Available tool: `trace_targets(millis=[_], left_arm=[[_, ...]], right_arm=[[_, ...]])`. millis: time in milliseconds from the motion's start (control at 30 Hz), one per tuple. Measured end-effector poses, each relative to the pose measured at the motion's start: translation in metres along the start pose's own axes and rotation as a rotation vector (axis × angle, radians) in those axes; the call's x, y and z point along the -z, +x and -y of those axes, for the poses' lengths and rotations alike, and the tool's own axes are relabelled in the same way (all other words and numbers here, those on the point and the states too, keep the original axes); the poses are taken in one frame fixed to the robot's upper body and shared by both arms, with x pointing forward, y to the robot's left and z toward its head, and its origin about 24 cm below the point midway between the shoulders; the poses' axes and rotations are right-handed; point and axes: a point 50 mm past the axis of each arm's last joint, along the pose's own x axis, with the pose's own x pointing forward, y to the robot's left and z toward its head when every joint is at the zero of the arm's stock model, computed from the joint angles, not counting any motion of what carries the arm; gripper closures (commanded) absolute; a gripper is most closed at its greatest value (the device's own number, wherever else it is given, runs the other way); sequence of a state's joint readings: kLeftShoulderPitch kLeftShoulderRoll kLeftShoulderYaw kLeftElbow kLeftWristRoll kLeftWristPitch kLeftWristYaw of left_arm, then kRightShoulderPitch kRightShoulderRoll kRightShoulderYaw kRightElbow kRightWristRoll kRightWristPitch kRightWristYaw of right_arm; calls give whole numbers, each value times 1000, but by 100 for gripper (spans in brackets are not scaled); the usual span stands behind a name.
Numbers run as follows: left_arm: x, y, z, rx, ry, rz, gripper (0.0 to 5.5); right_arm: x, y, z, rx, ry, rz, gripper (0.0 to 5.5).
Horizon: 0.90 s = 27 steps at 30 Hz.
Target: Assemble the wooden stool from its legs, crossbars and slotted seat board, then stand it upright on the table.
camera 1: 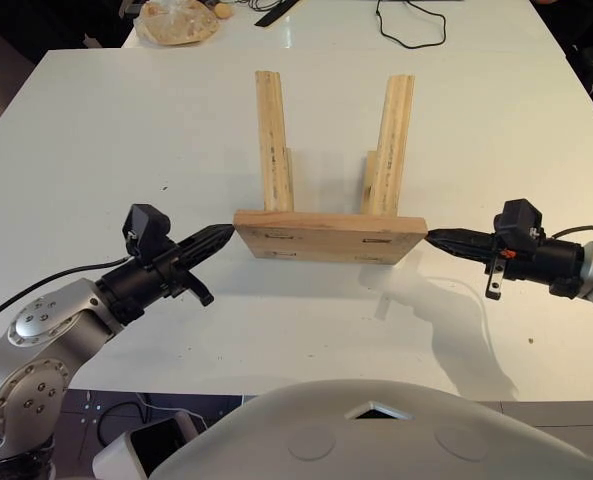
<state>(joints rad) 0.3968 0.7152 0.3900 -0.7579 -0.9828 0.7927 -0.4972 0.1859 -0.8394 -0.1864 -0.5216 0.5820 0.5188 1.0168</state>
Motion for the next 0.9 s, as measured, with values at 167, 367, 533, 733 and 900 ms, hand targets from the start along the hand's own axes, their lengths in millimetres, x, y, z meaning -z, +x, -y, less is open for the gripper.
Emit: trace_targets(millis=[167,367,533,733,900], left_arm=[[5,9,-4,53,34,3,497],[18,6,-41,-128,40,61,404],[47,9,-53,-99,161,-101,321],[75,25,-47,86,232,-210,265],[73,54,-56,225,351,-226,265]], right_arm=[[30,4,22,62,-93,-181,499],[77,1,44,168,-83,-322,409],[68,15,47,120,-107,-245,329],[63,25,40,-13,-96,-222,262],[54,39,47,-159,-118,-230,262]])
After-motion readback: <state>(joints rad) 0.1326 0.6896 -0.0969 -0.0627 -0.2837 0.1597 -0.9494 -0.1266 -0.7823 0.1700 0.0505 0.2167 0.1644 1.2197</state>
